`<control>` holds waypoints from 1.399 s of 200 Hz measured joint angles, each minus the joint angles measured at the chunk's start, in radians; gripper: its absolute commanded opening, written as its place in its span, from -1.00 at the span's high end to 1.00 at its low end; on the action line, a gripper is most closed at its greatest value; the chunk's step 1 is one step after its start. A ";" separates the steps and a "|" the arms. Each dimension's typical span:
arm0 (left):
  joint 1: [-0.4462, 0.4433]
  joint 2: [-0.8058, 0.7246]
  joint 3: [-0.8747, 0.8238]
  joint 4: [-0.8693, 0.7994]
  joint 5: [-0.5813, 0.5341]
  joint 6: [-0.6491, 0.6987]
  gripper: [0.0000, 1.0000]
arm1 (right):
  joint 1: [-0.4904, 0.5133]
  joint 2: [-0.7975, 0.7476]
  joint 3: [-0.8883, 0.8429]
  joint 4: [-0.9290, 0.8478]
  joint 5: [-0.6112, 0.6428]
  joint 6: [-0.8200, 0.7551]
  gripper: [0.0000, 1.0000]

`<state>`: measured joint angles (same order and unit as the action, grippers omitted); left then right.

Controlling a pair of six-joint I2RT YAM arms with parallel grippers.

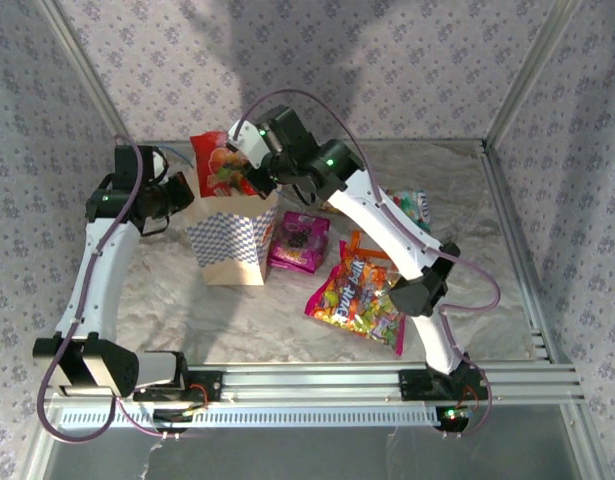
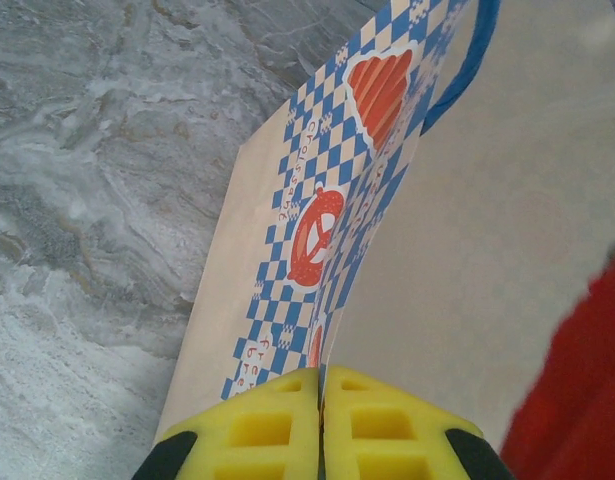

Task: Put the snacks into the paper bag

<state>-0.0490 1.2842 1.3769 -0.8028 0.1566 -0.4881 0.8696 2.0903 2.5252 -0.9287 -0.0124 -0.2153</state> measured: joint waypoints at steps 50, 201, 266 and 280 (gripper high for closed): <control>0.003 -0.002 -0.002 0.000 -0.011 -0.004 1.00 | 0.001 -0.018 0.000 -0.016 0.008 -0.047 1.00; 0.003 -0.010 -0.011 -0.001 -0.010 -0.003 0.99 | 0.056 0.027 0.000 -0.058 0.061 -0.145 1.00; 0.003 -0.015 -0.012 -0.001 -0.010 -0.003 0.99 | 0.043 0.055 0.003 -0.063 0.137 -0.141 1.00; 0.003 -0.015 -0.012 -0.001 -0.010 -0.003 1.00 | 0.042 0.055 0.006 -0.063 0.137 -0.141 0.88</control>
<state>-0.0456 1.2694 1.3647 -0.8036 0.1467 -0.4911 0.9115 2.1456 2.5313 -0.9913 0.1246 -0.3565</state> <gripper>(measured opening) 0.043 0.058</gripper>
